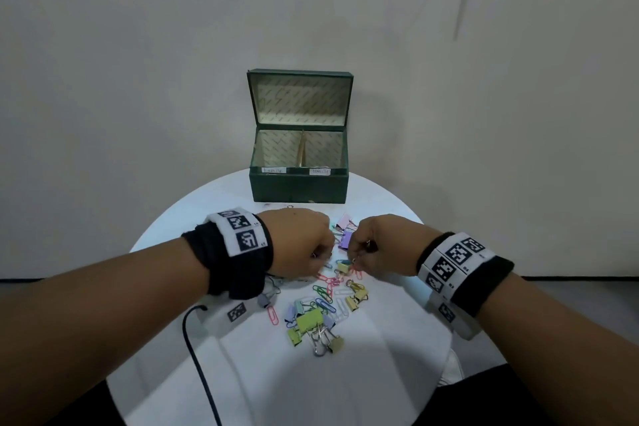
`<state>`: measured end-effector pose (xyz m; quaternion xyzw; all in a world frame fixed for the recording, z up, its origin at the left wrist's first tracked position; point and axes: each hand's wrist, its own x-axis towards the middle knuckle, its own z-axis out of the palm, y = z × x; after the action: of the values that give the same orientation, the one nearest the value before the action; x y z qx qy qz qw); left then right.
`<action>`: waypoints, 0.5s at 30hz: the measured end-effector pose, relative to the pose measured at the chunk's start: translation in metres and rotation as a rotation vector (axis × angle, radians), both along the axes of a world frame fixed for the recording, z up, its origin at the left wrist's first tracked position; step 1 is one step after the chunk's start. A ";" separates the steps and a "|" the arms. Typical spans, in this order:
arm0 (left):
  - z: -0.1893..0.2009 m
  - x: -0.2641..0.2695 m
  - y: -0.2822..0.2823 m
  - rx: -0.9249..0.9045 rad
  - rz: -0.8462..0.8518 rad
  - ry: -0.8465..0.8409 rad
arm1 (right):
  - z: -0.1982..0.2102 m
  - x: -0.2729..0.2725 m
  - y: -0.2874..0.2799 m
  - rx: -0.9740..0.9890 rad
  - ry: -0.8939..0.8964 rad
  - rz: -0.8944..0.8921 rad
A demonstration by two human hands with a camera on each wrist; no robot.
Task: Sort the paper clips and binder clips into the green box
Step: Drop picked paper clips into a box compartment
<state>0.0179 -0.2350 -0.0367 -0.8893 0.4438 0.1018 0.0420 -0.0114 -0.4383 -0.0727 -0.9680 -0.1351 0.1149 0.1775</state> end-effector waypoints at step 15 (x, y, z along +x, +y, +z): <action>0.020 0.034 0.041 -0.770 0.665 1.073 | 0.008 -0.004 -0.007 0.225 -0.048 -0.053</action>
<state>0.0520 -0.1940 -0.0169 -0.7566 0.1145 0.3672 -0.5287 -0.0154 -0.4452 -0.0644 -0.9477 -0.1257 0.0712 0.2847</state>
